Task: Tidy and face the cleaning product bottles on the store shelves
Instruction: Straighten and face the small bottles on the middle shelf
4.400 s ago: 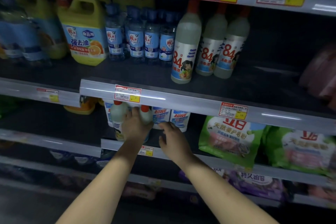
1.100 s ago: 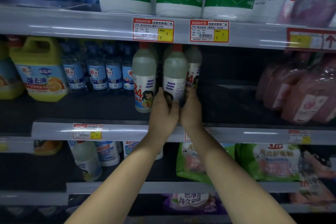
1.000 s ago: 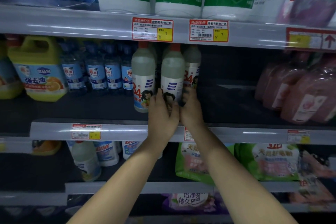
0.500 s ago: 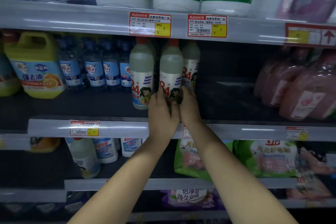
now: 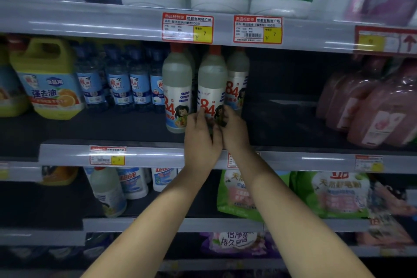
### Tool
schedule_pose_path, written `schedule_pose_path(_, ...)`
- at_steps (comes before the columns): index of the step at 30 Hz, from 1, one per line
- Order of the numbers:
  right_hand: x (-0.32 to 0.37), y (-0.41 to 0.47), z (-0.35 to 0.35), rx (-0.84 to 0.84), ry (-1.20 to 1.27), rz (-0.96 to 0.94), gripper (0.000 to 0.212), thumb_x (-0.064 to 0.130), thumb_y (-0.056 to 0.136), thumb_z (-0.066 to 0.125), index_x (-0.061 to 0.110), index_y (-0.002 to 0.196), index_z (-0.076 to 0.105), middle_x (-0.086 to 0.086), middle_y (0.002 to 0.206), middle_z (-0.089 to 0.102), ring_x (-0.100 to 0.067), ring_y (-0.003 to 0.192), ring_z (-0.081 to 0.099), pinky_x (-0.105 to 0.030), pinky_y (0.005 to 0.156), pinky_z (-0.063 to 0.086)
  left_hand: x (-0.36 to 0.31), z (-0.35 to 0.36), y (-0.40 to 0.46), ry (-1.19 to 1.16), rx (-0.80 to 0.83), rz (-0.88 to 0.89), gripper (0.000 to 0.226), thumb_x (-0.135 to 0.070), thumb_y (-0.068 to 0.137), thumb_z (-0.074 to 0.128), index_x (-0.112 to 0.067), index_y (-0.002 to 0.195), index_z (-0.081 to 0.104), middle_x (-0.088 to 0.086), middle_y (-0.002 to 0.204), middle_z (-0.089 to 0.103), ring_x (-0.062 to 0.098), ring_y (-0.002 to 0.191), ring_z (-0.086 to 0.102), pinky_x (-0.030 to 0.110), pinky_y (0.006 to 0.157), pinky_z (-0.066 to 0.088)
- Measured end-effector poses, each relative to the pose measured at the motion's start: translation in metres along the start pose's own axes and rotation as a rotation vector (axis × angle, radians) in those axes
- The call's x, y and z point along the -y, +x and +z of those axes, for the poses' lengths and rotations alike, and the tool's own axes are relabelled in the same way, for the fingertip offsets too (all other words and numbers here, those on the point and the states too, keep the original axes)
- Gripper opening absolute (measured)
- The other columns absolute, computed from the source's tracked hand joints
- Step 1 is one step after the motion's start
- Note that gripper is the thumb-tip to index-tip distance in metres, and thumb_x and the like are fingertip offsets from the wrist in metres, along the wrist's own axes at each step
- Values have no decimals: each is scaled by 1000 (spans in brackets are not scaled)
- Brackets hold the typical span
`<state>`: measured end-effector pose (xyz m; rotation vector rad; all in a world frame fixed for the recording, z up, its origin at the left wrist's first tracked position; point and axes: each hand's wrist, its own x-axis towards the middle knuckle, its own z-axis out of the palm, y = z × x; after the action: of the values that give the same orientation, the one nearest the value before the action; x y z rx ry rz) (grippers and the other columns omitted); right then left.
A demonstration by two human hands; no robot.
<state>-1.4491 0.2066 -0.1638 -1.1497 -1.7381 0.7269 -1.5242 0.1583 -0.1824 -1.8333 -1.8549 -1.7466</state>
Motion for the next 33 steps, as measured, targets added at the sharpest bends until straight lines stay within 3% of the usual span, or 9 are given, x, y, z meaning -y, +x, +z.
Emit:
schedule_pose_path(6,11,-17,3,-144,-79,-99,69,15,86,63,15,145,26,-6,144,41,-17,129,42,-21,104,31,1,-16,-4,17,98,77,53,-23,87,38,2,134,39,18,133,42,24,121,40,24,106,29)
schedule_pose_path(9,17,-43,12,-224,-28,-229,66,5,85,61,13,142,31,-8,146,37,-17,134,35,-34,112,32,8,-38,-21,48,131,163,53,-27,88,36,0,133,41,17,138,40,22,128,36,20,107,22)
schedule_pose_path(14,7,-94,47,-246,-226,-596,40,11,81,55,14,120,46,-12,119,56,-17,112,46,-25,99,34,40,-78,-66,41,45,241,28,-15,82,42,-4,103,57,8,101,57,12,96,47,15,83,36)
schedule_pose_path(16,2,-110,66,-188,-294,-706,28,13,80,53,13,108,49,-11,104,63,-17,100,48,-28,90,36,66,-89,-85,43,20,160,22,-17,83,42,-9,98,56,1,95,53,6,90,45,10,79,34)
schedule_pose_path(19,-10,-125,94,-33,-387,-791,23,12,77,51,14,100,49,-8,94,63,-19,92,49,-30,81,40,102,-100,-108,54,-101,-85,16,-12,85,49,-8,100,53,3,95,52,13,89,49,20,74,38)
schedule_pose_path(23,-19,-125,132,267,-489,-613,41,9,69,61,11,109,53,-9,101,62,-27,92,60,-36,80,53,146,-115,-100,113,-287,-425,46,-6,77,68,2,116,45,11,108,50,24,102,51,27,84,43)
schedule_pose_path(26,-14,-121,150,452,-535,-509,45,6,74,61,4,117,53,-16,113,57,-36,102,56,-44,86,49,177,-122,-83,128,-254,-594,66,-23,64,79,-5,119,47,17,115,55,31,105,56,44,85,50)
schedule_pose_path(29,-8,-118,159,535,-571,-455,49,9,83,53,6,131,42,-15,128,48,-33,117,46,-40,95,39,193,-125,-72,119,-176,-744,75,-26,60,83,-8,122,45,15,120,56,32,111,56,45,88,49)
schedule_pose_path(33,-9,-119,164,541,-570,-412,49,10,86,50,9,134,40,-13,130,48,-31,116,47,-39,93,40,202,-125,-67,123,-144,-803,73,-20,65,81,-5,125,42,17,123,54,33,114,53,41,91,45)
